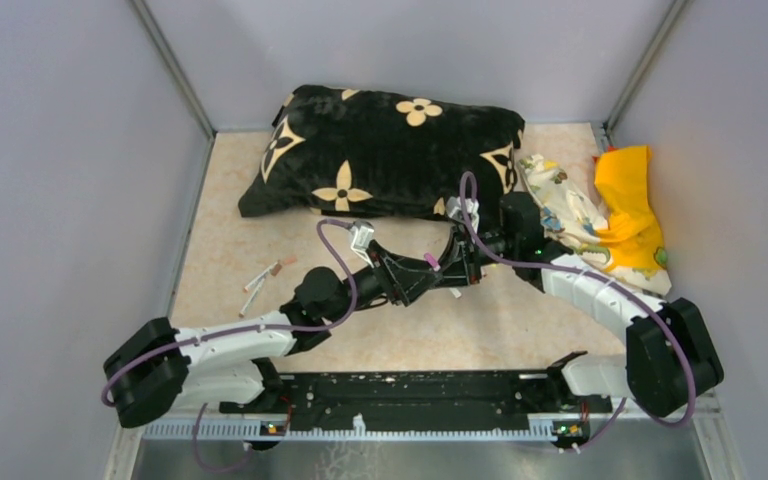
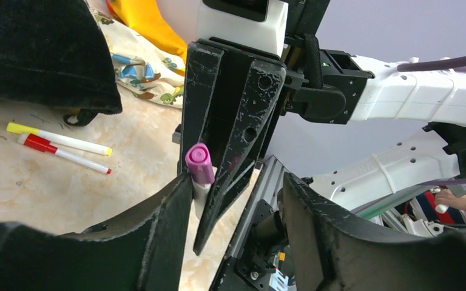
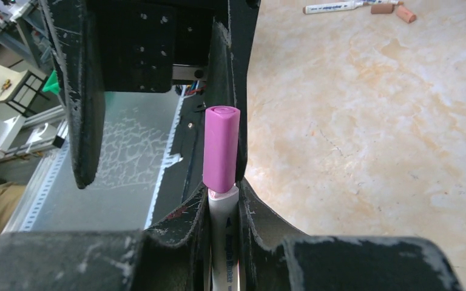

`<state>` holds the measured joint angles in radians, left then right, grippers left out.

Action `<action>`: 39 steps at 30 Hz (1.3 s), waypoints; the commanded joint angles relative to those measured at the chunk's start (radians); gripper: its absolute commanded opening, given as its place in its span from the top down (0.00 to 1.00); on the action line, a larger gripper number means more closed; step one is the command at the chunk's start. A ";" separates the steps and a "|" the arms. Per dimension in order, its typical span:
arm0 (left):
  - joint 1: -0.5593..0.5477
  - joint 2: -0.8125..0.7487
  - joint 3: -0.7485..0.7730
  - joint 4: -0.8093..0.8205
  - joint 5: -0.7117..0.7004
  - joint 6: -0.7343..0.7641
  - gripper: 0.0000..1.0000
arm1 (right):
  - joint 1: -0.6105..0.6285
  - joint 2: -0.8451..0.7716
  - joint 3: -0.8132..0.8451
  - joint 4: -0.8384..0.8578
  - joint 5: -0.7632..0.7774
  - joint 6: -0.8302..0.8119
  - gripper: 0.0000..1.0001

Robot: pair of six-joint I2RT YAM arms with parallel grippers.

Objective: Insert the pens into the pen caps
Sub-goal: Press the pen cap onto the pen.

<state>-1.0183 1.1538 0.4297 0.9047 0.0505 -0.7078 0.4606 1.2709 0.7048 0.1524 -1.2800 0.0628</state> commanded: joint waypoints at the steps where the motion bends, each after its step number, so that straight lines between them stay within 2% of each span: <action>1: -0.014 -0.072 0.021 -0.123 -0.068 0.051 0.35 | 0.001 -0.003 0.053 0.053 0.013 -0.041 1.00; 9: -0.011 -0.197 -0.030 -0.244 -0.141 0.091 0.31 | 0.000 -0.006 0.048 0.109 -0.014 0.022 1.00; 12: -0.013 -0.241 -0.093 -0.192 -0.087 0.135 0.31 | 0.000 -0.009 0.040 0.165 -0.019 0.079 1.00; 15: -0.015 -0.239 -0.172 -0.050 0.020 0.173 0.29 | 0.000 -0.009 0.026 0.246 -0.012 0.159 1.00; 19: -0.033 -0.144 -0.230 0.133 0.065 0.191 0.23 | 0.000 -0.004 0.007 0.340 0.016 0.257 1.00; 24: -0.081 0.035 -0.189 0.304 0.034 0.230 0.24 | -0.001 -0.003 -0.016 0.424 0.045 0.340 1.00; 32: -0.091 0.283 -0.094 0.500 -0.037 0.204 0.40 | -0.001 0.004 -0.041 0.504 0.072 0.418 1.00; 36: -0.091 0.351 -0.068 0.583 -0.041 0.181 0.43 | 0.000 0.003 -0.044 0.514 0.073 0.428 1.00; 39: -0.091 0.375 -0.049 0.587 -0.077 0.175 0.47 | 0.000 0.002 -0.045 0.520 0.070 0.431 1.00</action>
<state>-1.1038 1.4998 0.3447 1.3785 0.0204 -0.5159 0.4606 1.2720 0.6670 0.6064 -1.2125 0.4744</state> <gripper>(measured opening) 0.542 0.151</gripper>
